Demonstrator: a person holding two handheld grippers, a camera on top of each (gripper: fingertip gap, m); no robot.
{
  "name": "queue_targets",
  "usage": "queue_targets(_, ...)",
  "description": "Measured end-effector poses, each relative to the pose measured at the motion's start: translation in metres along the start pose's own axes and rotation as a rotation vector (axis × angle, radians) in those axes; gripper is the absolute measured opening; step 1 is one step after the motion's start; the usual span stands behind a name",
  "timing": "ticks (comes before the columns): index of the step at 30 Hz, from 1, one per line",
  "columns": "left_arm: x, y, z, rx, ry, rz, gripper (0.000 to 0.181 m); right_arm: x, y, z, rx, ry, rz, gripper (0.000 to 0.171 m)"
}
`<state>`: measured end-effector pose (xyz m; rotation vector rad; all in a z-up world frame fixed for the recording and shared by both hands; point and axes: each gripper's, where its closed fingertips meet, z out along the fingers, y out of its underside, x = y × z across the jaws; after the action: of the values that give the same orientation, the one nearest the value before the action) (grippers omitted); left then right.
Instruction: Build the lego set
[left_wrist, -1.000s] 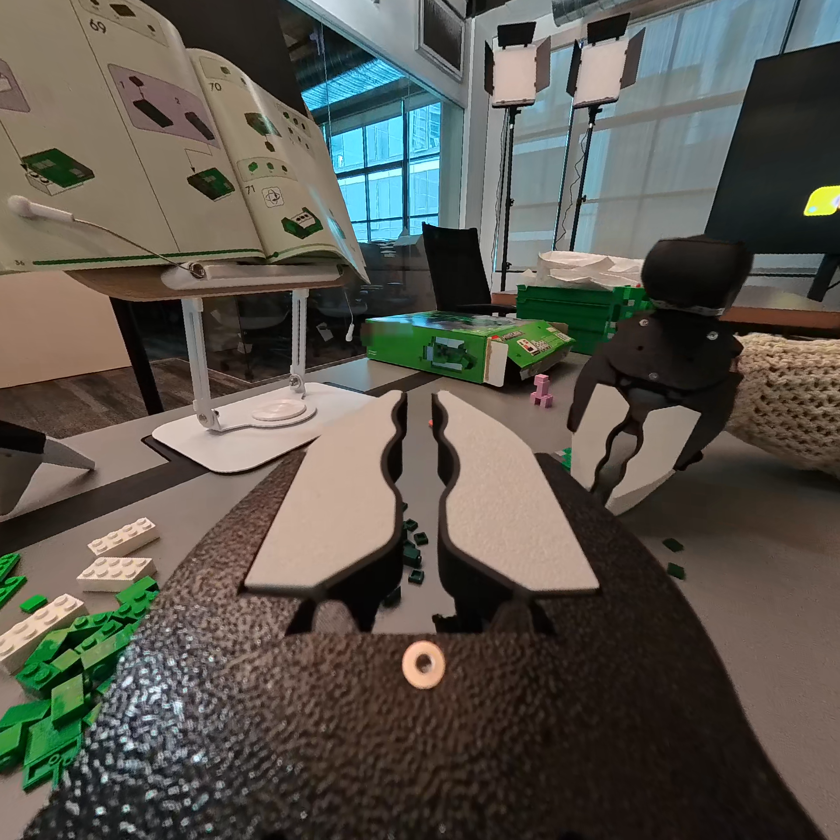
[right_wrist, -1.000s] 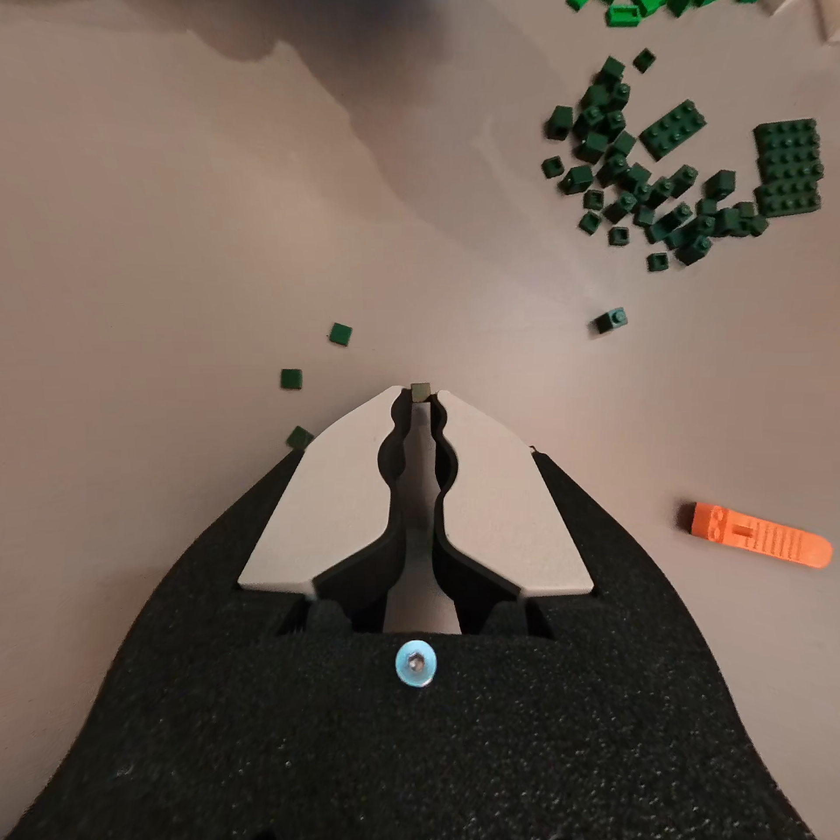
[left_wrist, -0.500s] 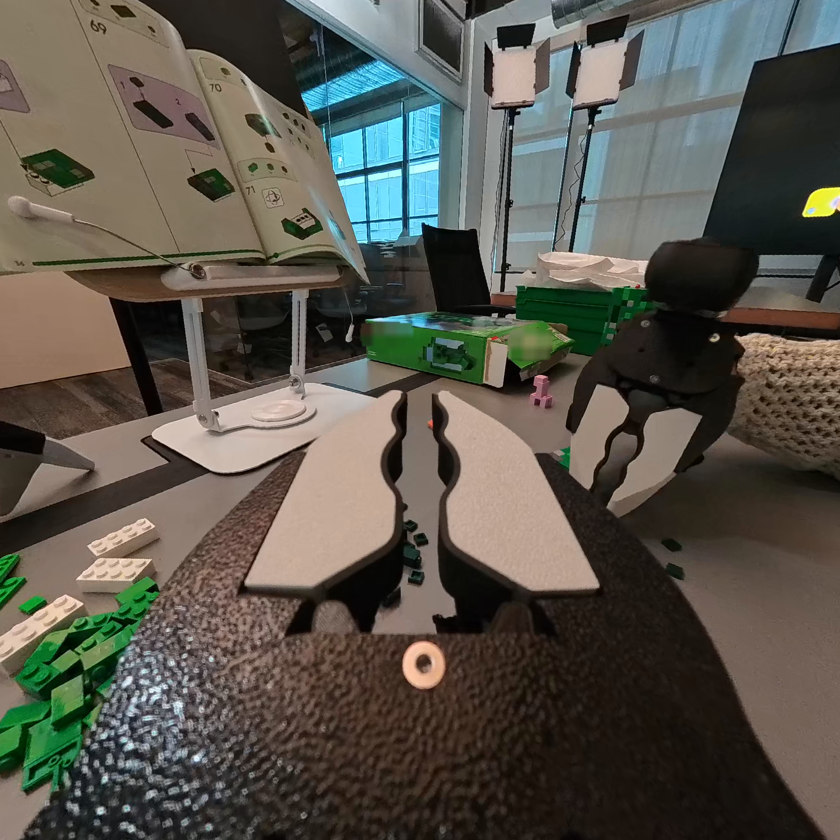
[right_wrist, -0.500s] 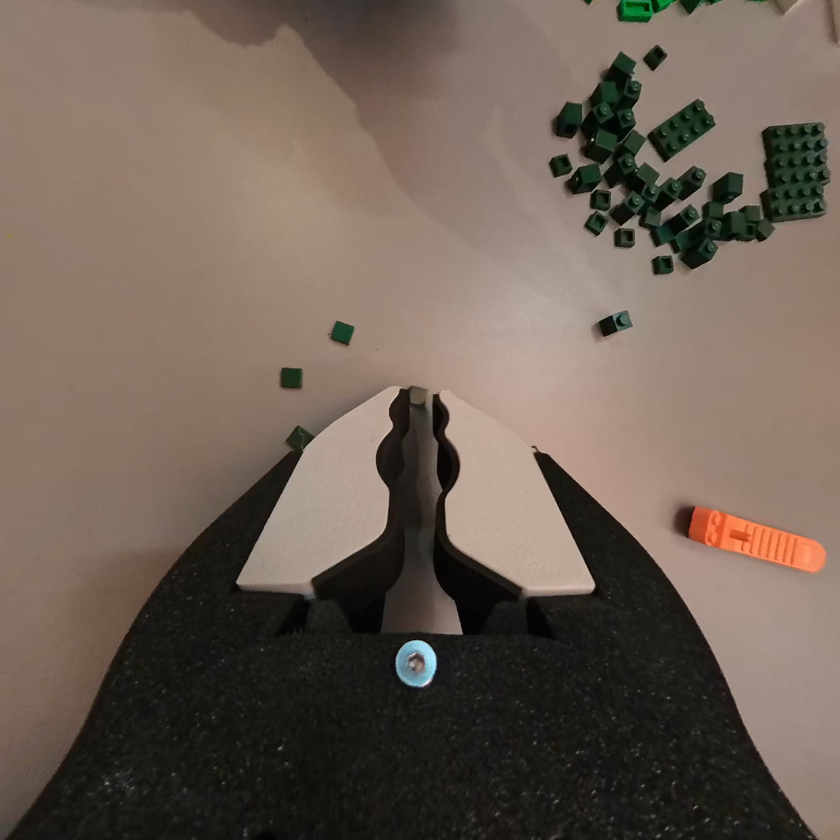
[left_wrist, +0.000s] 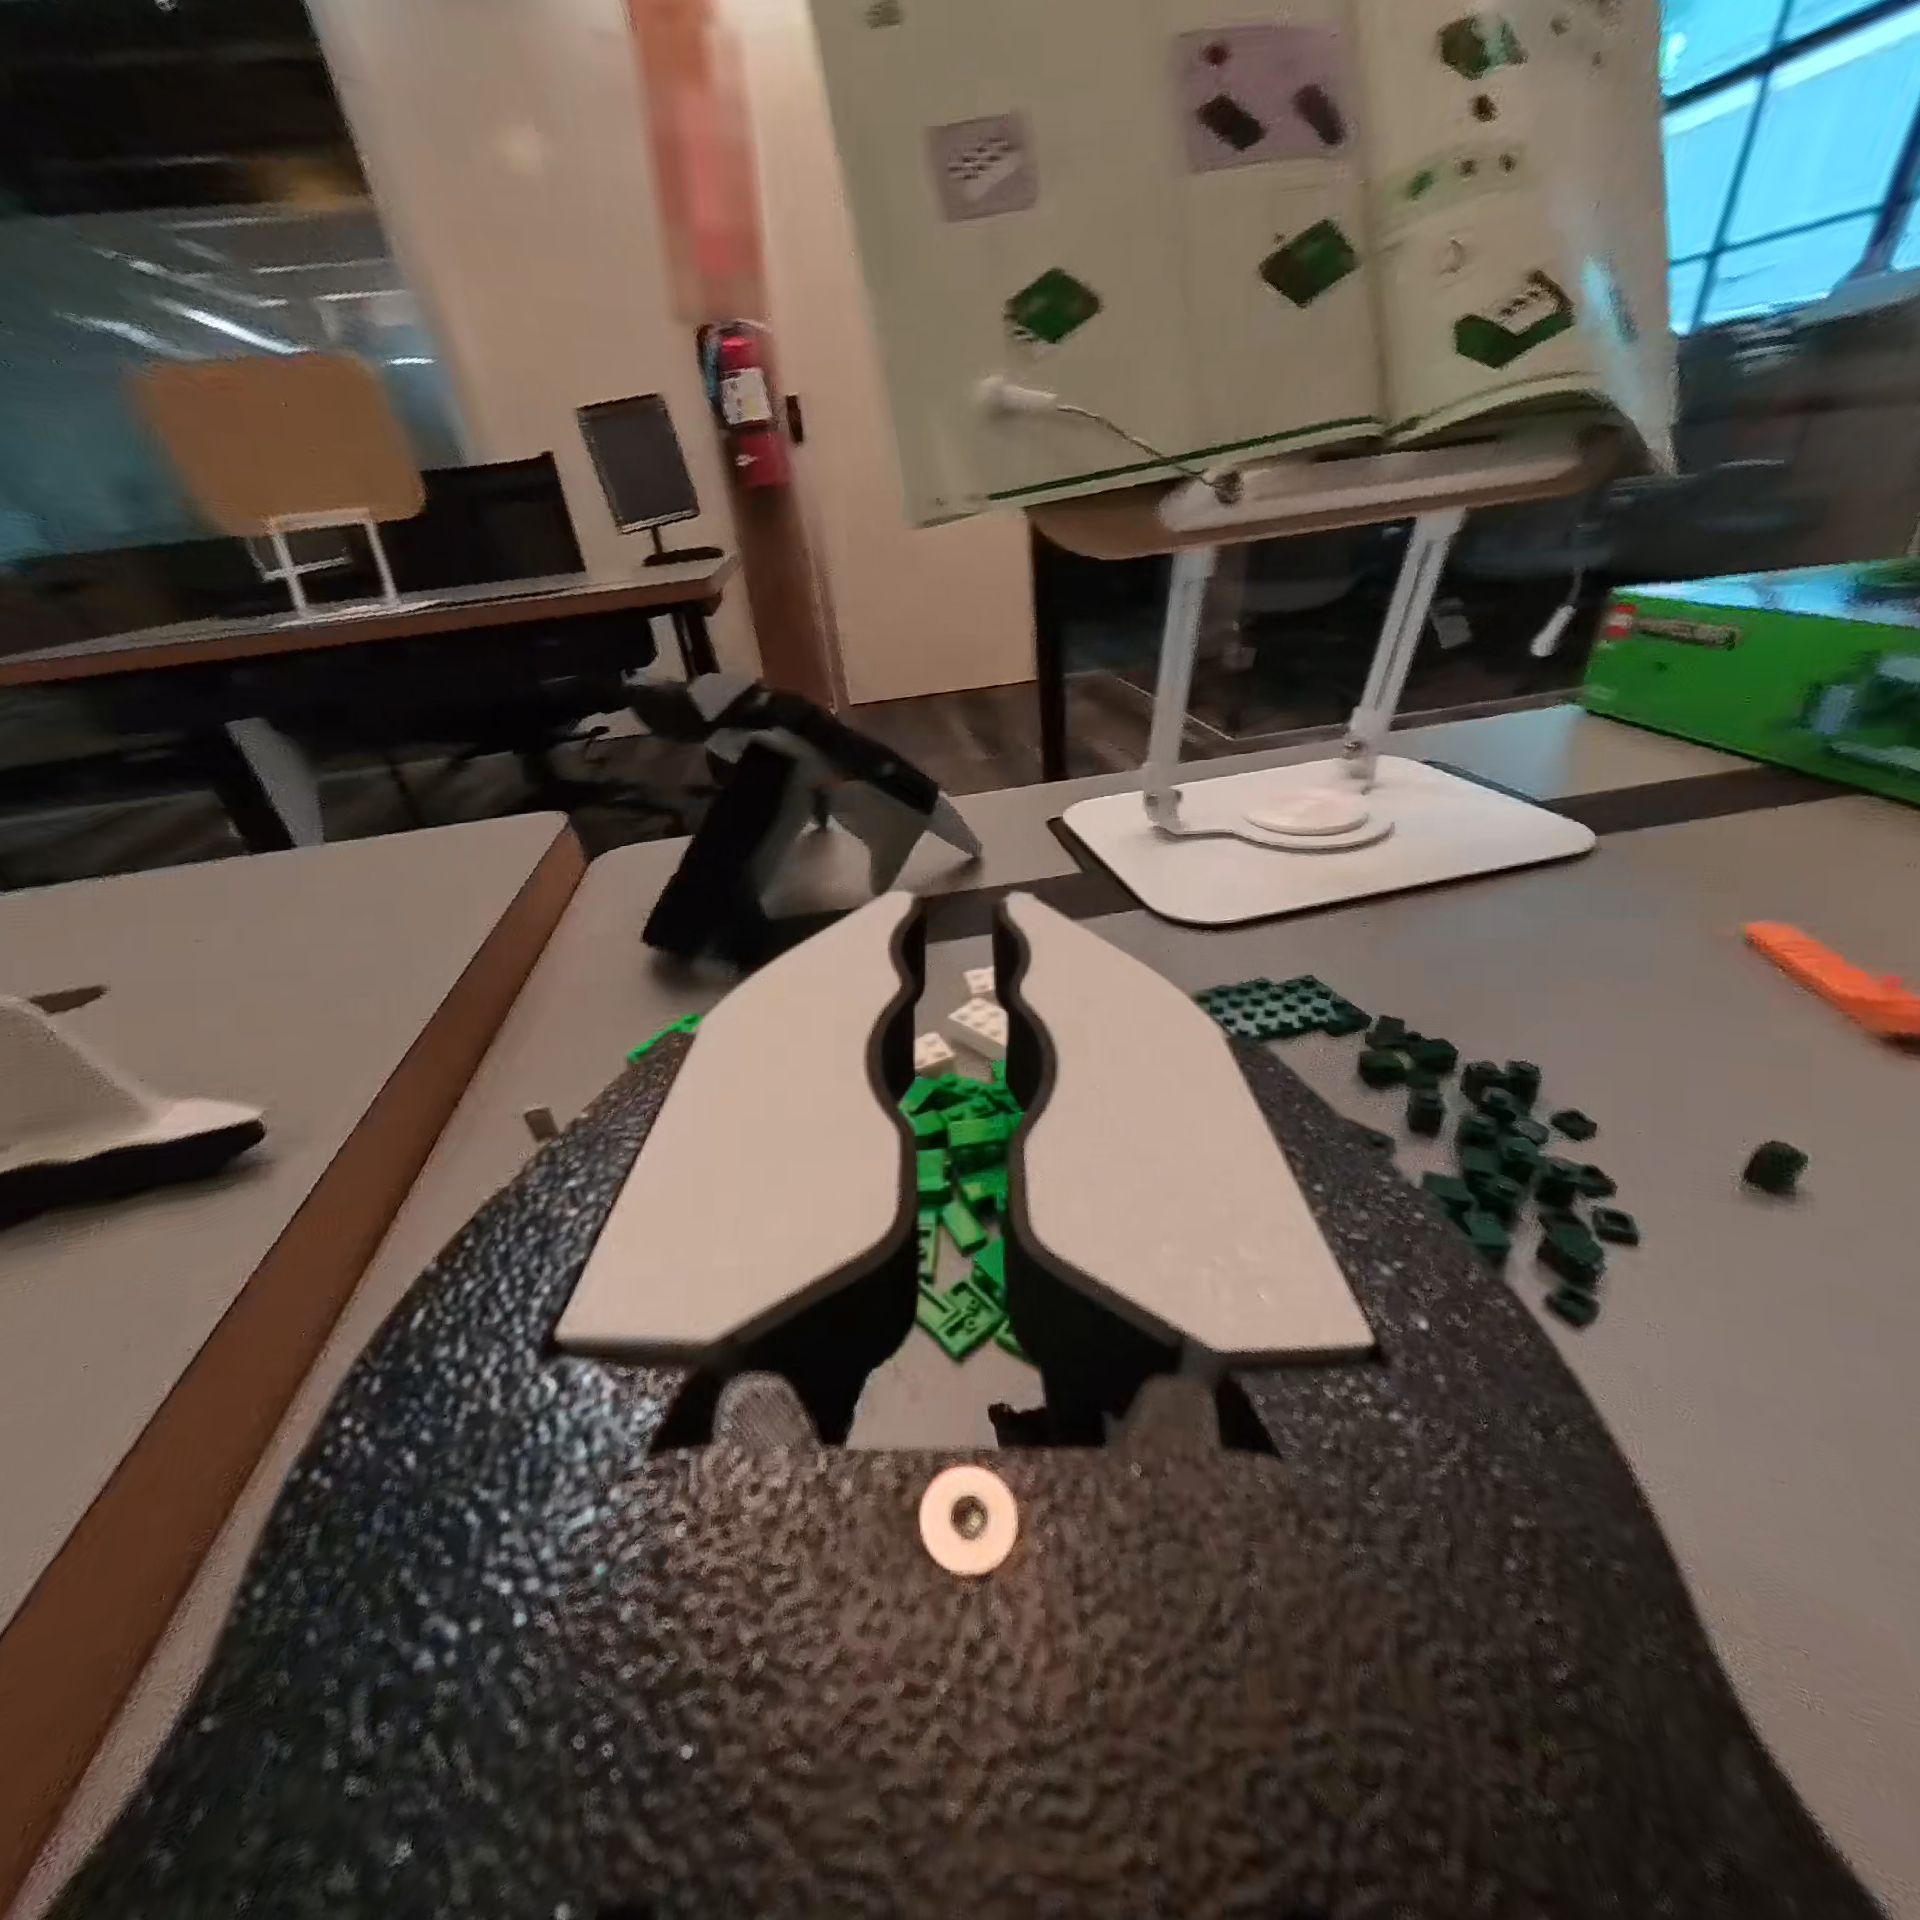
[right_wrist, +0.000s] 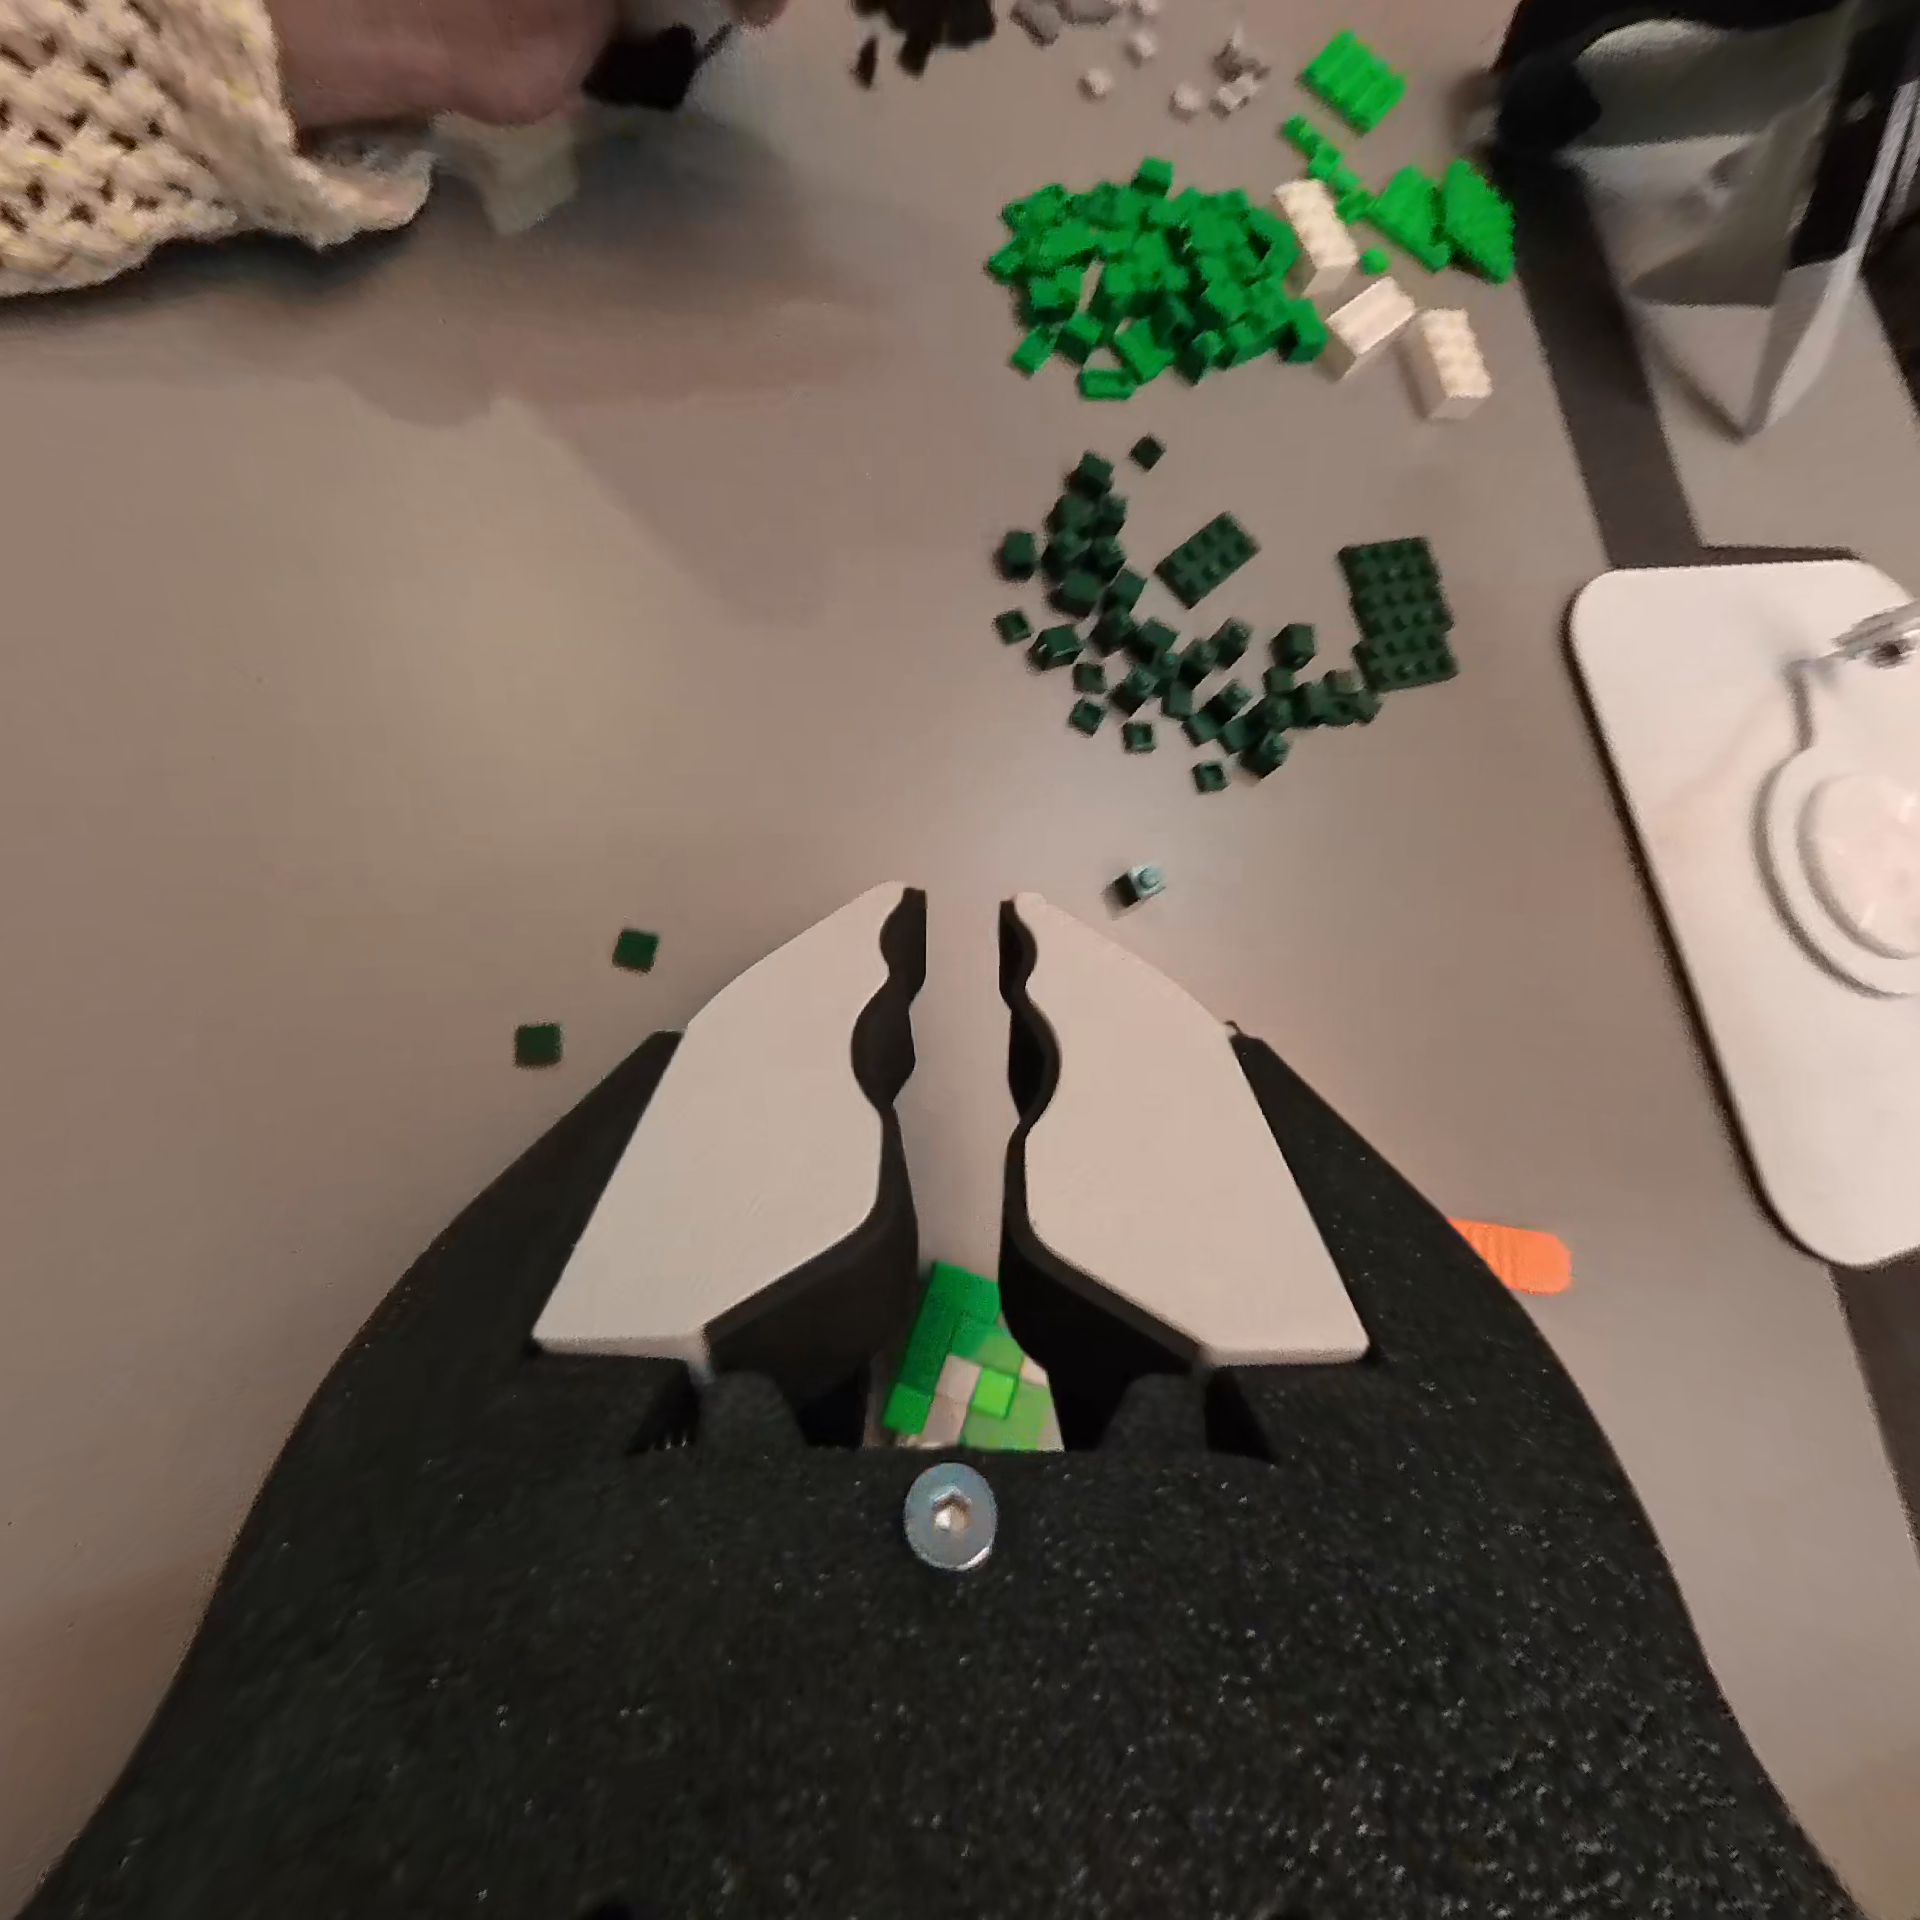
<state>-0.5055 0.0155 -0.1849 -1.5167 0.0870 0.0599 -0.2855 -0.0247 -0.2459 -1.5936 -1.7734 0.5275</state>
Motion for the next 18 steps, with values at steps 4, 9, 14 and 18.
queue_targets(4, -0.020, 0.002, -0.004, 0.004, -0.058, -0.094, 0.011, 0.012, -0.016, 0.002, 0.068, 0.044, 0.040, 0.013)
queue_targets(9, -0.085, -0.008, -0.031, 0.027, -0.319, 0.004, 0.005, 0.016, -0.018, 0.003, 0.092, 0.067, 0.052, 0.012)
queue_targets(14, -0.139, 0.010, -0.057, -0.056, -0.489, -0.031, 0.000, 0.022, -0.015, -0.003, 0.093, 0.084, 0.050, 0.011)
queue_targets(18, -0.151, 0.013, -0.066, -0.044, -0.513, -0.084, 0.000, 0.023, -0.019, -0.006, 0.136, 0.064, 0.079, 0.010)
